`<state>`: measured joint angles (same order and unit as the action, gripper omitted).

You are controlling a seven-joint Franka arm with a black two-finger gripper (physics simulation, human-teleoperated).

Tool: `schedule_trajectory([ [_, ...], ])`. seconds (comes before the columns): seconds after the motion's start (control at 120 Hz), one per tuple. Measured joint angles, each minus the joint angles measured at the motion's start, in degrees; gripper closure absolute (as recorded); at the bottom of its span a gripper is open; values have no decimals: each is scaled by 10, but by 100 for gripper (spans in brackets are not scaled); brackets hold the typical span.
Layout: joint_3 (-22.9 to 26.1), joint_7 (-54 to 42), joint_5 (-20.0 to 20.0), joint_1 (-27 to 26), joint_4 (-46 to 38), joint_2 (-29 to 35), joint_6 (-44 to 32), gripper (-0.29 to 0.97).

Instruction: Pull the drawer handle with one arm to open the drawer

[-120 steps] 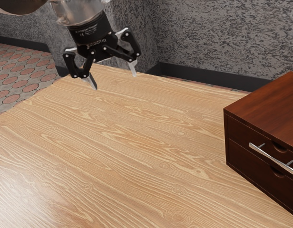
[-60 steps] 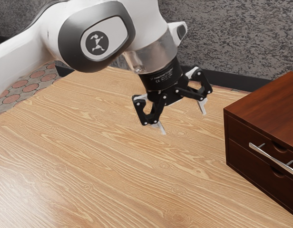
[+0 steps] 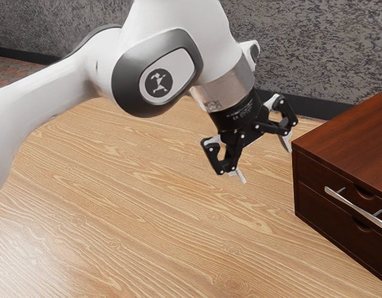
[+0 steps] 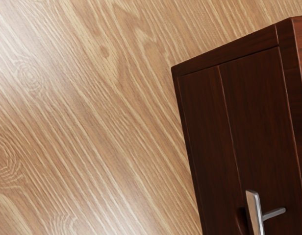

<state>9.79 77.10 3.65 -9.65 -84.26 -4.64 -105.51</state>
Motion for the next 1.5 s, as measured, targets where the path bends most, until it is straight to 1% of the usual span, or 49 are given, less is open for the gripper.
schedule_trajectory([
  [0.117, 0, 10, 1, -9, -16, -3, -22, 3],
  [0.3, 0, 24, 0, -32, -18, -21, -50, 3],
  [0.692, 0, 44, -2, -51, -26, -34, -91, 2],
  [1.092, -1, 54, -2, -58, -21, -71, -122, 1],
  [1.5, -1, 58, -2, -68, -19, -86, -154, 2],
])
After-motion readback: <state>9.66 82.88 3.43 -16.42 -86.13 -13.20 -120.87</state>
